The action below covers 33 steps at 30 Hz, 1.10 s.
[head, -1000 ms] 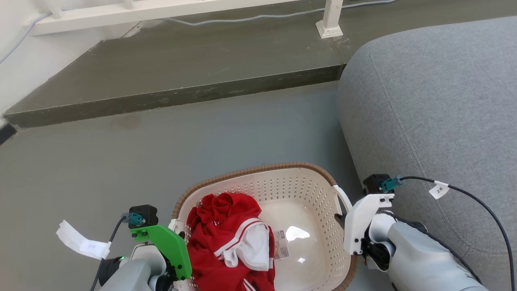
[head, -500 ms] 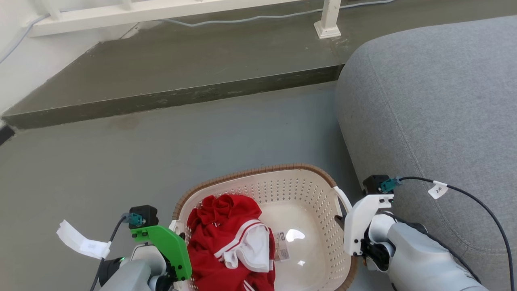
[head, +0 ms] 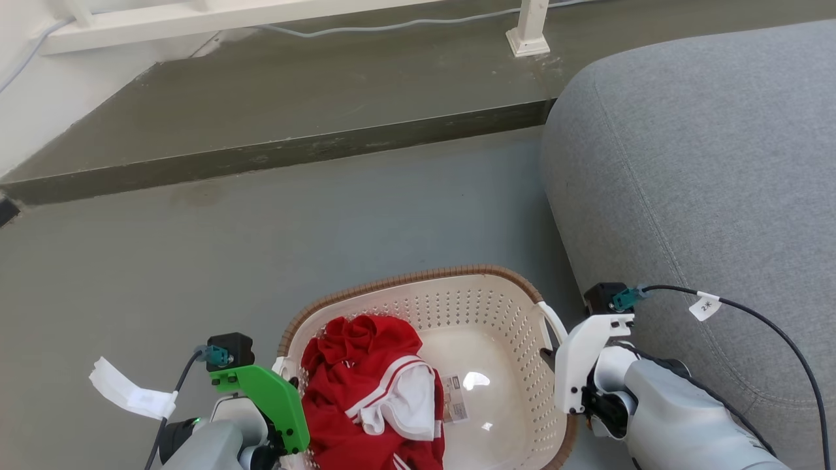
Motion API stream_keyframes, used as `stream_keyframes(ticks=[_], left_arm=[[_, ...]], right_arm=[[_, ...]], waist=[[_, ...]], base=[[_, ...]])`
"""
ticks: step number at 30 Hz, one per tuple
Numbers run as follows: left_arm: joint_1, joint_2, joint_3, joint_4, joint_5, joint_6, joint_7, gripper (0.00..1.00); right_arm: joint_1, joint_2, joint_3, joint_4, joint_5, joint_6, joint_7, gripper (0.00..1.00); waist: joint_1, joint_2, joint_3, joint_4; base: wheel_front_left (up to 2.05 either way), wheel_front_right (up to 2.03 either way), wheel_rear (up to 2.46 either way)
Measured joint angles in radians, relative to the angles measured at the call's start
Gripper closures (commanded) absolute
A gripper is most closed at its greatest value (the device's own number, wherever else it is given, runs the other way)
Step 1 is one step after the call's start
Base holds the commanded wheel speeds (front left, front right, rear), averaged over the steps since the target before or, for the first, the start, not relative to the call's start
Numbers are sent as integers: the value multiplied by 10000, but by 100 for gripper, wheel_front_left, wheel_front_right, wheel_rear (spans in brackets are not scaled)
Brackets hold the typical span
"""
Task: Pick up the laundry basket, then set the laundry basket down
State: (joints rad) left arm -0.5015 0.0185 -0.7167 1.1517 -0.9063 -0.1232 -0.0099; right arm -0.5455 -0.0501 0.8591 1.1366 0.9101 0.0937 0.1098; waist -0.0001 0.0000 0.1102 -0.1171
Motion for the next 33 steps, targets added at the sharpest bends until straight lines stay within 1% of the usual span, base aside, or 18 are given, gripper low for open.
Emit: stream_keyframes(ticks=[11,17,25,33], left_arm=[[-51,12,-58,31,-59,0,-100,100],[-398,15,-75,48,-59,0,-209,100],[-1155,69,-21,56,-44,0,-579,100],[-1876,105,8,-65,38,0,-1076,100]], right_arm=[[-89,-31,157,-58,151,-4,-94,100],[-427,-40,176,-71,151,-90,-228,100],[-1002,-86,163,-182,151,-150,-679,100],[-1525,-111,-61,-205,151,-163,-1467,100]], waist=[[0,0,239,-36],[0,0,522,-43],[0,0,1235,-26],[1,0,2234,26]], base=[[0,0,0],[0,0,0],[0,0,0],[0,0,0]])
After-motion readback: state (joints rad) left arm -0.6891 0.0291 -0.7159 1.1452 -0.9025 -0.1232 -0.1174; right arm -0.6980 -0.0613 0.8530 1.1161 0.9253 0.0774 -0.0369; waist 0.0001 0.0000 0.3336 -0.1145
